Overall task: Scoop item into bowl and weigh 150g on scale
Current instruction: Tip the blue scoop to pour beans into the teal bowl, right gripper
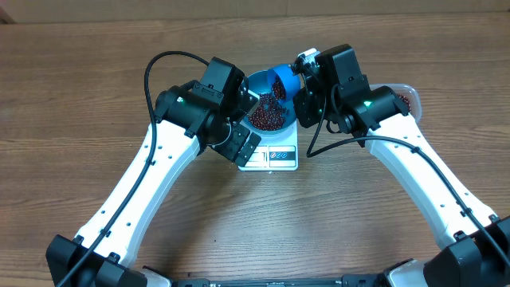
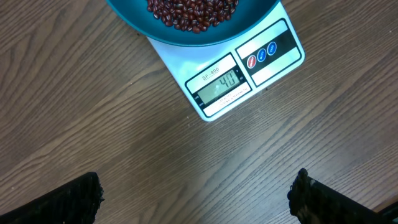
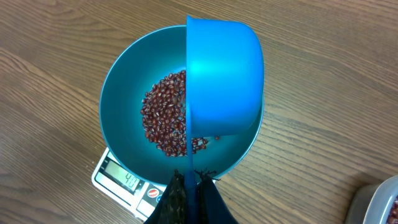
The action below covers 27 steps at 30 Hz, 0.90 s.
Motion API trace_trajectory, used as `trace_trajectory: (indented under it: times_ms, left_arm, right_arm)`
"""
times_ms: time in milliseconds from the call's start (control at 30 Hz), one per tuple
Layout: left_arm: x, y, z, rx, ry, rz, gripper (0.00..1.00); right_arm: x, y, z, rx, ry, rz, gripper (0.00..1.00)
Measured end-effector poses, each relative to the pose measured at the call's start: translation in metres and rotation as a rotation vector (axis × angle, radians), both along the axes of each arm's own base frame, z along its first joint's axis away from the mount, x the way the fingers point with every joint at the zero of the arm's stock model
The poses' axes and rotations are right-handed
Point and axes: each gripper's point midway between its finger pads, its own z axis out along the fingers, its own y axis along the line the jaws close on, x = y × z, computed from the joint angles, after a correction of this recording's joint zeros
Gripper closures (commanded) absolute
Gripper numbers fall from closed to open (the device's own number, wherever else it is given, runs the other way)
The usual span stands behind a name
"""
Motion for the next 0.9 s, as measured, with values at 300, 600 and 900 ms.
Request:
trace_trajectory:
  times_ms: [300,600,900]
  left_arm:
    - [0.000,0.000,0.000,0.000,0.000,0.000,0.00]
    - [0.000,0.000,0.000,0.000,0.000,0.000,0.00]
    - [0.000,0.000,0.000,0.000,0.000,0.000,0.00]
  right_arm:
    - [-0.007,0.013,-0.001,-0.097,-0.050,0.037,0.96]
    - [-0.006,0.010,0.000,-0.215,-0.112,0.010,0.96]
    - [-0.005,0.008,0.001,-0.241,-0.126,0.011,0.96]
